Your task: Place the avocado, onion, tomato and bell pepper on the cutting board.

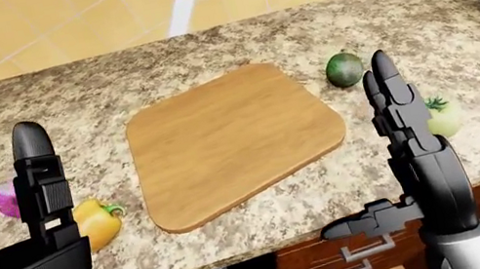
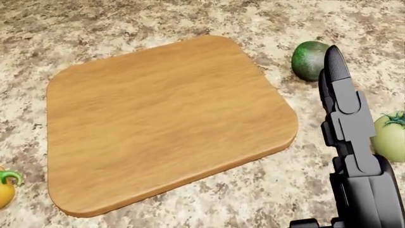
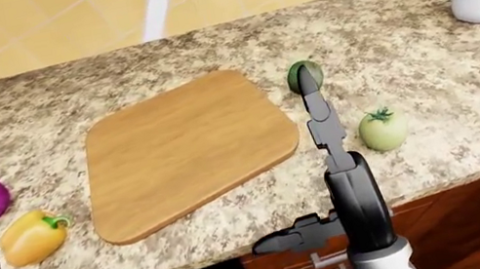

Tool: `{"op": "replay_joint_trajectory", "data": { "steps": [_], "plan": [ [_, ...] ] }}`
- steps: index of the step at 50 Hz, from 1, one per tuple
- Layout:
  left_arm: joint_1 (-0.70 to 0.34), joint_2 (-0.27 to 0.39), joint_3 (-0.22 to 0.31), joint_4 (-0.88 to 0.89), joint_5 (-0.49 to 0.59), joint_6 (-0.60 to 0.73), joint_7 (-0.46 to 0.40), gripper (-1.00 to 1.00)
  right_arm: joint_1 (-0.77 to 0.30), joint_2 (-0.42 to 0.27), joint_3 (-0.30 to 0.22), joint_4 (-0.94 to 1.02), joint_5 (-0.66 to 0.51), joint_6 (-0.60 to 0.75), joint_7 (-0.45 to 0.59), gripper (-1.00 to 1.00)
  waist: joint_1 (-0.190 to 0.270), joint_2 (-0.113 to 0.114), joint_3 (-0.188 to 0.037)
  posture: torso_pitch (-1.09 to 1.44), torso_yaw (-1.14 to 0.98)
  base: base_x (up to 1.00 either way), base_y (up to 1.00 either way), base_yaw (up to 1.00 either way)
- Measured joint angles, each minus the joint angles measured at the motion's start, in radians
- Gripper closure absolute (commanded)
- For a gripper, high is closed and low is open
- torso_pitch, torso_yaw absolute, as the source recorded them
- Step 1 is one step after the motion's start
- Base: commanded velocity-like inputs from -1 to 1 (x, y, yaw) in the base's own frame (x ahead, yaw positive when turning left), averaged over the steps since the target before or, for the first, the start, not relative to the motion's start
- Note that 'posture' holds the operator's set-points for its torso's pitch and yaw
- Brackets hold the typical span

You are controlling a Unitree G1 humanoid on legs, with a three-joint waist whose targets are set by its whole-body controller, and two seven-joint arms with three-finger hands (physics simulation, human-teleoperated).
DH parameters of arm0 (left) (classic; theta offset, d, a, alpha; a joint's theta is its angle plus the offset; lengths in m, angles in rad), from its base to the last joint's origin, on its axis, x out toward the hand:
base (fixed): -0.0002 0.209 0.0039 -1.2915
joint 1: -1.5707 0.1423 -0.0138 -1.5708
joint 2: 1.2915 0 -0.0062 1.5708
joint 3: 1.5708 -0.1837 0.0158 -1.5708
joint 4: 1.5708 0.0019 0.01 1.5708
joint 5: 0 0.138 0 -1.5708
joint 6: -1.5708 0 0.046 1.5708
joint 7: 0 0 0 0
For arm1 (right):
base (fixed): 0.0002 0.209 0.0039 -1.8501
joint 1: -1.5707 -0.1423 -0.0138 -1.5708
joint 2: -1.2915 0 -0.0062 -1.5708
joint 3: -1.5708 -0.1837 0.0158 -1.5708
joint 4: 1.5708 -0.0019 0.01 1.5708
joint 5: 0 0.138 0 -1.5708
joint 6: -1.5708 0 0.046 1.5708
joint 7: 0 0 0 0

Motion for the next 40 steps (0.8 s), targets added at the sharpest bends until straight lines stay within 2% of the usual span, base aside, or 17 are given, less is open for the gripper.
{"op": "replay_joint_trajectory", "data": {
  "steps": [15,20,25,31,36,37,40],
  "plan": [
    [-0.001,0.003,-0.002,0.0,-0.001,0.003,0.003,-1.0,-0.005,0.0,0.009,-0.026,-0.008,-0.006,-0.002,-1.0,-0.002,-0.003,0.005,0.0,0.0,0.0,0.0,0.0],
    [0.002,0.004,-0.005,0.0,0.002,0.001,0.003,-1.0,-0.016,0.001,-0.01,-0.074,-0.003,0.035,0.014,-1.0,-0.001,-0.005,0.005,0.0,0.0,0.0,0.0,0.0],
    [0.005,0.003,-0.008,0.0,0.002,-0.001,0.0,-1.0,-0.071,-0.007,-0.05,-0.152,-0.013,0.145,0.048,-1.0,0.0,-0.006,0.005,0.0,0.0,0.0,0.0,0.0],
    [0.002,0.003,-0.018,0.0,0.01,0.003,0.001,-1.0,-0.233,-0.017,-0.153,-0.242,-0.057,0.331,0.136,-1.0,0.002,-0.008,0.002,0.0,0.0,0.0,0.0,0.0],
    [0.0,-0.002,-0.01,-0.001,0.005,0.007,-0.002,-1.0,-0.466,-0.042,-0.253,-0.229,-0.124,0.494,0.276,-1.0,0.002,-0.003,0.006,0.0,0.0,0.0,0.0,0.0],
    [-0.001,-0.003,-0.011,-0.001,0.006,0.009,-0.002,-1.0,-0.502,-0.055,-0.272,-0.231,-0.135,0.524,0.303,-1.0,0.004,-0.003,0.007,0.0,0.0,0.0,0.0,0.0],
    [0.0,-0.007,-0.01,-0.002,0.006,0.011,-0.006,-1.0,-0.667,-0.168,-0.337,-0.231,-0.15,0.664,0.381,-1.0,0.004,-0.001,0.013,0.0,0.0,0.0,0.0,0.0]
  ]
}}
